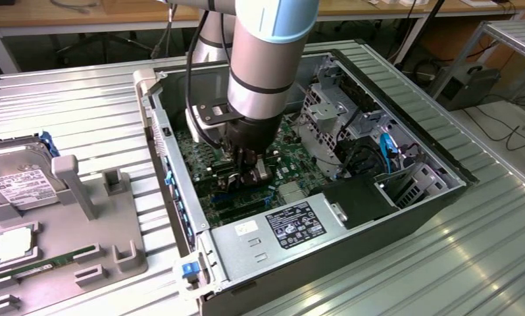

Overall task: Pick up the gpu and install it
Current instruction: 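Insert the gpu into the slot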

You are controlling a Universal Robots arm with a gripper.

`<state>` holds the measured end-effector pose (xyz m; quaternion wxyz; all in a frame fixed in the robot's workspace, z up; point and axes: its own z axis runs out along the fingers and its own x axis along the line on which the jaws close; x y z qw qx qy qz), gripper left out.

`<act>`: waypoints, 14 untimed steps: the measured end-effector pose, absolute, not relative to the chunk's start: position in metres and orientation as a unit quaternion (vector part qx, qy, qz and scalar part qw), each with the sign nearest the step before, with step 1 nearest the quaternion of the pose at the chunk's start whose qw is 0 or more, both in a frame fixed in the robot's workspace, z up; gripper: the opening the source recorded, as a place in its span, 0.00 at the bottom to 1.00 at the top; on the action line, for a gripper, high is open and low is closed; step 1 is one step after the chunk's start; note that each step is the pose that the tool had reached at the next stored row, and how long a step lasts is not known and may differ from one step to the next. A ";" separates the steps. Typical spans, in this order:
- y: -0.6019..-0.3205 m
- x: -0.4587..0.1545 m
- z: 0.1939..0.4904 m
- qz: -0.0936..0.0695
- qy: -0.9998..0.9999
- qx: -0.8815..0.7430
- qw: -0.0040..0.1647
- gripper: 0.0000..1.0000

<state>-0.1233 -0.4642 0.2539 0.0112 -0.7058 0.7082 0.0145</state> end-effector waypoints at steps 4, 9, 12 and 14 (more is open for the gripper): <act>-0.464 -0.123 0.254 0.015 0.708 -0.706 0.012 0.34; -0.464 -0.123 0.254 0.015 0.708 -0.706 0.011 0.34; -0.464 -0.123 0.255 0.015 0.708 -0.706 0.011 0.34; -0.464 -0.123 0.260 0.015 0.708 -0.706 0.011 0.34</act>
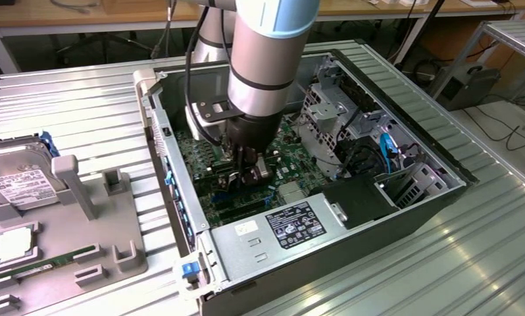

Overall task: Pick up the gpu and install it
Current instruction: 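Insert the gpu into the slot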

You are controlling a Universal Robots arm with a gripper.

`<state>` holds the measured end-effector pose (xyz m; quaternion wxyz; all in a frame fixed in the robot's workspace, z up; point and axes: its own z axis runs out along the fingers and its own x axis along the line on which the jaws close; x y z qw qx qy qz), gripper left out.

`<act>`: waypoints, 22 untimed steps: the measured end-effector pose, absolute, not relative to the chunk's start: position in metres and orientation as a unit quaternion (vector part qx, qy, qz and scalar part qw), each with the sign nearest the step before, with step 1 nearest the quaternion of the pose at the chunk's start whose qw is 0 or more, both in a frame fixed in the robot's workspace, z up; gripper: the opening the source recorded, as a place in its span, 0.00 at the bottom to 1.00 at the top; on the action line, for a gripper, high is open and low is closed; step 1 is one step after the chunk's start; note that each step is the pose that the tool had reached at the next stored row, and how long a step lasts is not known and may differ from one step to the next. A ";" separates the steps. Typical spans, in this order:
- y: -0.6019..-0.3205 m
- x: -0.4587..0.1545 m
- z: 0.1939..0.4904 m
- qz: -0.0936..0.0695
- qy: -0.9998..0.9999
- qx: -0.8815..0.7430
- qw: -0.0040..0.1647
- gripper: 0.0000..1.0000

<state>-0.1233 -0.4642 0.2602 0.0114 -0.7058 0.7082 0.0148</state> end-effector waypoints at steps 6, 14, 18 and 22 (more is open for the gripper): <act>-0.464 -0.123 0.283 0.015 0.708 -0.706 0.011 0.34; -0.464 -0.124 0.289 0.015 0.708 -0.706 0.011 0.13; -0.464 -0.124 0.289 0.015 0.708 -0.706 0.011 0.11; -0.463 -0.124 0.289 0.015 0.708 -0.706 0.011 0.11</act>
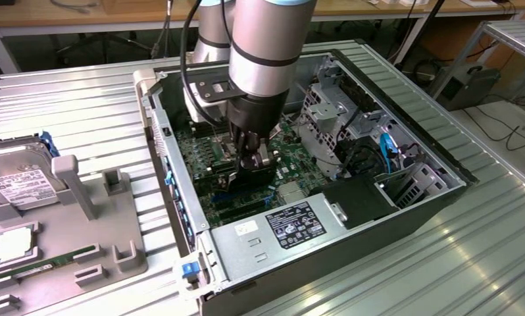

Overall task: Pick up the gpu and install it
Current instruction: 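Insert the gpu into the slot, then press down on the gpu until it lock into place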

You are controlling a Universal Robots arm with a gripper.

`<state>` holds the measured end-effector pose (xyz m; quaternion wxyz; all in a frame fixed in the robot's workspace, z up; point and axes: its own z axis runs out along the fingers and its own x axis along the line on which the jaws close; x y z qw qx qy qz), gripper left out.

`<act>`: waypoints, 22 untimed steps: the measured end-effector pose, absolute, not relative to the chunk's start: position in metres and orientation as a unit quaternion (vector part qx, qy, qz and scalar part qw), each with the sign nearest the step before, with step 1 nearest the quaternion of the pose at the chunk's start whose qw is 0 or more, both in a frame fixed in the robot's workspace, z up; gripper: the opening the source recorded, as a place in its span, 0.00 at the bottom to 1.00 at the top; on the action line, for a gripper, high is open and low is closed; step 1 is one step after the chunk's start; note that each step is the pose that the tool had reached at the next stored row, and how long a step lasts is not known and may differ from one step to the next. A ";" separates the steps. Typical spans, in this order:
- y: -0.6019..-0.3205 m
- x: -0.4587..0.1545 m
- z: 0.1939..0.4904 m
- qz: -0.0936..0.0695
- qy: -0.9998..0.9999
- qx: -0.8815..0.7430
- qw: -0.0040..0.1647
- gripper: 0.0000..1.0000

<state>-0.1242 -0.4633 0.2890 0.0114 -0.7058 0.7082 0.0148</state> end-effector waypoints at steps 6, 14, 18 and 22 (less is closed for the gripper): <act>-0.461 -0.125 0.289 0.015 0.708 -0.706 0.011 0.11; -0.458 -0.125 0.289 0.015 0.708 -0.706 0.011 0.11; -0.458 -0.125 0.289 0.015 0.708 -0.706 0.011 0.11; -0.458 -0.125 0.289 0.015 0.708 -0.706 0.011 0.11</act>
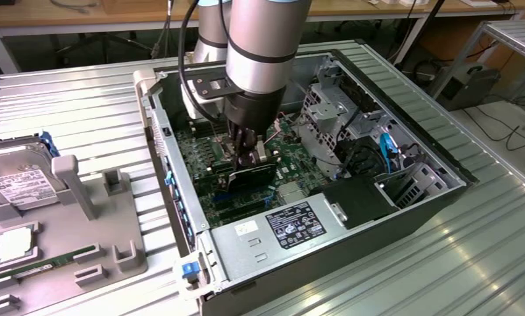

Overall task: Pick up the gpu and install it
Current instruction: 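Press down on the gpu until it lock into place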

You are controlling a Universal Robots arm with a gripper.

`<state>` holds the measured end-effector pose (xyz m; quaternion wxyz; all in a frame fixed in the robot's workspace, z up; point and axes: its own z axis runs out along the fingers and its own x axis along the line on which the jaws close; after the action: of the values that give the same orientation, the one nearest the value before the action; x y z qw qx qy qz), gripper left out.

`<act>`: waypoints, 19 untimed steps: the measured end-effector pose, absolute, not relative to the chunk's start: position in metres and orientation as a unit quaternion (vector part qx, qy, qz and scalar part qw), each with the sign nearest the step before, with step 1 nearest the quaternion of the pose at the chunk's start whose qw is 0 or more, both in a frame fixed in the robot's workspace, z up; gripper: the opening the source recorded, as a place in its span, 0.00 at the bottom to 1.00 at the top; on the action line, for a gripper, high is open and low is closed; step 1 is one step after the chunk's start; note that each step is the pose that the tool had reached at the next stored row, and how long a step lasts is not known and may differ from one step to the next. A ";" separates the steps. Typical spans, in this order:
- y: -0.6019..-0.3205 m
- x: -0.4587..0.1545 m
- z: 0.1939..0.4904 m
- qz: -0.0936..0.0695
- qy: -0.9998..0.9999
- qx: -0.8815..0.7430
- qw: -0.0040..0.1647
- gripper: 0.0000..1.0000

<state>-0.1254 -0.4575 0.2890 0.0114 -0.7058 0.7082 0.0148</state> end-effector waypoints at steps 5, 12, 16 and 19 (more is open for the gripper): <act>-0.455 -0.128 0.288 0.015 0.708 -0.706 0.011 0.11; -0.453 -0.130 0.278 0.012 0.709 -0.705 0.009 0.11; -0.453 -0.130 0.275 0.011 0.709 -0.705 0.007 0.11; -0.454 -0.130 0.274 0.012 0.709 -0.705 0.006 0.11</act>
<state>-0.1302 -0.4538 0.2743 0.0061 -0.7055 0.7086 0.0121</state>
